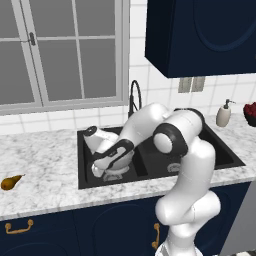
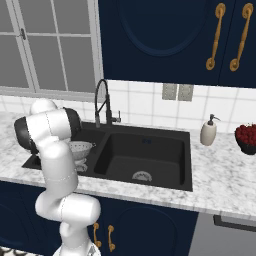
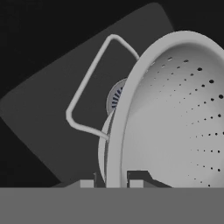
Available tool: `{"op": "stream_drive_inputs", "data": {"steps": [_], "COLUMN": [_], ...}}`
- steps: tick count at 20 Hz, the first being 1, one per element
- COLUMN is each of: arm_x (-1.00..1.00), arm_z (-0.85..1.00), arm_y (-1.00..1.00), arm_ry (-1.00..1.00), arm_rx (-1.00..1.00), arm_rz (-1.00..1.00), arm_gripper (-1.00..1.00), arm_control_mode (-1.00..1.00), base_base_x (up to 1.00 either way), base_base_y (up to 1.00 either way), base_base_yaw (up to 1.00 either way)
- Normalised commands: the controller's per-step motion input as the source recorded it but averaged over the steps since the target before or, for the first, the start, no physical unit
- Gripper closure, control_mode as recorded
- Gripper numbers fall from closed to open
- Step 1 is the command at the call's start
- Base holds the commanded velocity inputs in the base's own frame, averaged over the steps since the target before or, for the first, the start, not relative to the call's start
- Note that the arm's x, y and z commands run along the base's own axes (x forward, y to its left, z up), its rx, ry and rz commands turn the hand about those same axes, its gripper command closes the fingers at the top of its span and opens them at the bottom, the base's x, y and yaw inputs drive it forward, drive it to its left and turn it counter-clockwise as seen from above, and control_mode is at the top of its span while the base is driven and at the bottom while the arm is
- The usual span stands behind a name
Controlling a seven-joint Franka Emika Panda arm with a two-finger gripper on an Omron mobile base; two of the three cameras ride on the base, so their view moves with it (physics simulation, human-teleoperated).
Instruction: Put the colander in the sink, put the pear in the colander, and turn on the sink faucet and pour water over the colander.
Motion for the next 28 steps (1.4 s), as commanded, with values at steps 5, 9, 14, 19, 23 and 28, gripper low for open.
{"op": "stream_drive_inputs", "data": {"steps": [5,9,14,19,23,28], "arm_x": [0.25,0.38,0.36,0.36,0.38,0.39], "arm_z": [-0.31,-0.29,-0.33,-0.36,-0.34,-0.38], "arm_y": [0.00,0.00,0.00,0.00,0.00,0.00], "arm_ry": [0.00,0.00,0.00,0.00,0.00,0.00], "arm_rx": [0.02,0.04,0.04,0.01,0.00,0.00], "arm_rz": [0.00,0.00,0.00,0.00,0.00,0.00], "arm_gripper": [1.00,1.00,1.00,1.00,1.00,1.00], "arm_control_mode": [-1.00,-1.00,-1.00,-1.00,-1.00,-1.00], "base_base_x": [0.00,0.00,0.00,0.00,0.00,0.00], "base_base_y": [0.00,0.00,0.00,0.00,0.00,0.00], "base_base_yaw": [0.00,0.00,0.00,0.00,0.00,0.00]}}
